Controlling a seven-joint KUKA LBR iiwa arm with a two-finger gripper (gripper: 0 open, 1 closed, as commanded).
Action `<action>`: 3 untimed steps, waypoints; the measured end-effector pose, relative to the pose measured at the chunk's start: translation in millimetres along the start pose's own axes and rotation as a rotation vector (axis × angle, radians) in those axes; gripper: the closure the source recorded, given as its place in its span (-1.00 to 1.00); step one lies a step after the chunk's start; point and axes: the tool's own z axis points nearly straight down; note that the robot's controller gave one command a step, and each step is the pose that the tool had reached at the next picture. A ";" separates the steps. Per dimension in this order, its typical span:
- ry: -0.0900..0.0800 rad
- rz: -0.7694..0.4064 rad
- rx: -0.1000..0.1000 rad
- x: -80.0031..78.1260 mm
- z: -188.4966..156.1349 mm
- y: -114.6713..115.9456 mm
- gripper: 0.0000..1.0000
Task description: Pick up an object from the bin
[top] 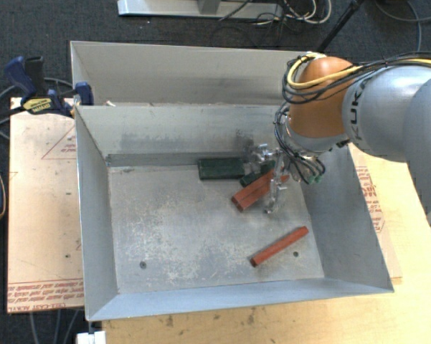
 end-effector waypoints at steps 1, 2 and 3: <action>-0.006 0.001 0.003 -2.5 -5.3 -1.7 1.00; 0.001 -0.297 0.001 10.9 -18.9 0.1 1.00; -0.007 -0.274 0.005 18.7 -151.9 -8.7 1.00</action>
Offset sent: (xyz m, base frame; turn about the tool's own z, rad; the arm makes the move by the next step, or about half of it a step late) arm 0.0000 0.0000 0.0000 0.0000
